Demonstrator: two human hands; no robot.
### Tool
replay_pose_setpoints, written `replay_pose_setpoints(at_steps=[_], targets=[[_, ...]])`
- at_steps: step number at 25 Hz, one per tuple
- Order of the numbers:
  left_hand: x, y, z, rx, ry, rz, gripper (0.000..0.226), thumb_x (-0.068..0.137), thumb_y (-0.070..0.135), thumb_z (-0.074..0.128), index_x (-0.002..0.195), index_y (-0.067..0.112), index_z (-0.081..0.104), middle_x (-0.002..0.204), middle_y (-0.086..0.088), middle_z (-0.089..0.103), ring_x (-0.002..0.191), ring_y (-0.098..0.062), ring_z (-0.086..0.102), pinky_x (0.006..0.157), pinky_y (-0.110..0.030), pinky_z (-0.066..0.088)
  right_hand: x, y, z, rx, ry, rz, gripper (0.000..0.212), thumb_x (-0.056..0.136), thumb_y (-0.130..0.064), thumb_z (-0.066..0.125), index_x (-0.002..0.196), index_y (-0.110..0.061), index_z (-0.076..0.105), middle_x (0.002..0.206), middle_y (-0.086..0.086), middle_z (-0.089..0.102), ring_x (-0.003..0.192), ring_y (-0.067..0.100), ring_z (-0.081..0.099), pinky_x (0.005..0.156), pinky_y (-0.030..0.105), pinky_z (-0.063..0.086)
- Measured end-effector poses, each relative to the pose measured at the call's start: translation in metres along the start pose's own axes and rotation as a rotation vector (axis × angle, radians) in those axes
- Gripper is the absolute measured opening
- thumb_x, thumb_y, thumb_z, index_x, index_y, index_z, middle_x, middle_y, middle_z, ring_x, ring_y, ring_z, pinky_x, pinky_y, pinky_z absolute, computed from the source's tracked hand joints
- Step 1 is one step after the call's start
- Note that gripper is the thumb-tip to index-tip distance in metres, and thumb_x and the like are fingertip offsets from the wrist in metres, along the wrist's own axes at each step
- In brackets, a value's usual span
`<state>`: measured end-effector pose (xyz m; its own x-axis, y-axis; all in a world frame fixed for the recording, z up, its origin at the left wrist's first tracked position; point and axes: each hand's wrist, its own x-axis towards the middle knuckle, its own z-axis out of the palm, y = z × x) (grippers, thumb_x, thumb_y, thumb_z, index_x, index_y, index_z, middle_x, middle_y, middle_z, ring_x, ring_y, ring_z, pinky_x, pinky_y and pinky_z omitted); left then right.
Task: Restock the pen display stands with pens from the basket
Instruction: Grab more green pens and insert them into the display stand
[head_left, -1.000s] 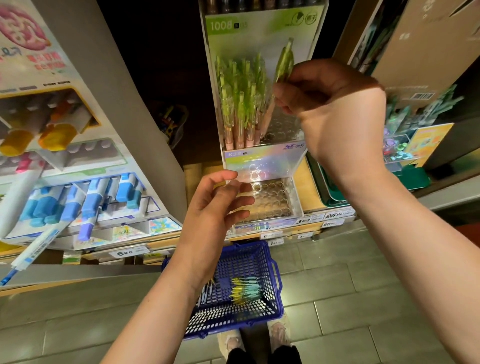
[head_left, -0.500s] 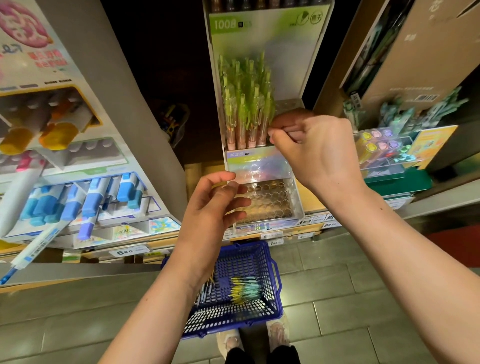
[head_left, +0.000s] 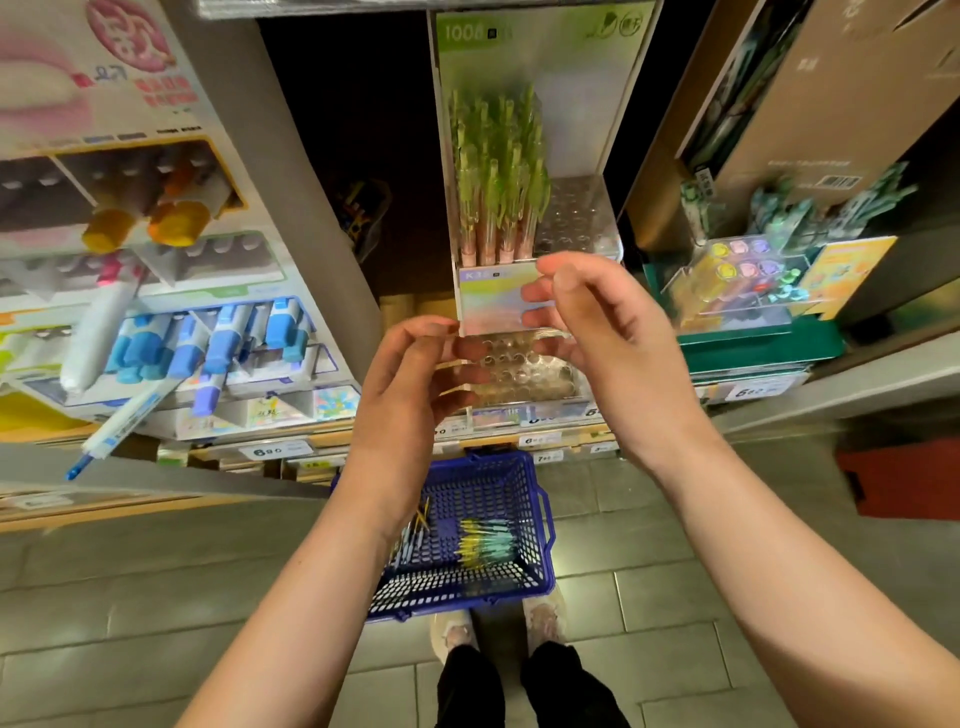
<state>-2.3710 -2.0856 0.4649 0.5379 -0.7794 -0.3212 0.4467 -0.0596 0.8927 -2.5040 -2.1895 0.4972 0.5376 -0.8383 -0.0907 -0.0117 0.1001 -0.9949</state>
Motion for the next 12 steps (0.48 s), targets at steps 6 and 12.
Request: replay_pose_setpoints(at_steps=[6,12], targets=[[-0.058,-0.021,-0.032,0.086,0.112,0.004,0.021,0.094,0.034,0.049,0.104,0.019,0.061,0.091,-0.005,0.070,0.080,-0.021,0.066,0.073,-0.032,0.047,-0.048,0.042,0.017,0.069,-0.156,0.172,0.015,0.101,-0.027,0.054,0.112,-0.023,0.064,0.102,-0.003,0.072,0.089,0.020,0.067,0.074,0.030,0.056],[-0.087,-0.087,-0.078,0.078,0.240,-0.104,0.025,0.096,0.036,0.048,0.108,0.018,0.060,0.088,-0.001,0.072,0.078,-0.020,0.066,0.071,-0.031,0.048,-0.089,0.122,0.011,-0.045,-0.208,0.329,0.015,0.101,-0.031,0.054,0.114,-0.029,0.062,0.102,-0.006,0.072,0.086,0.011,0.070,0.072,0.024,0.055]])
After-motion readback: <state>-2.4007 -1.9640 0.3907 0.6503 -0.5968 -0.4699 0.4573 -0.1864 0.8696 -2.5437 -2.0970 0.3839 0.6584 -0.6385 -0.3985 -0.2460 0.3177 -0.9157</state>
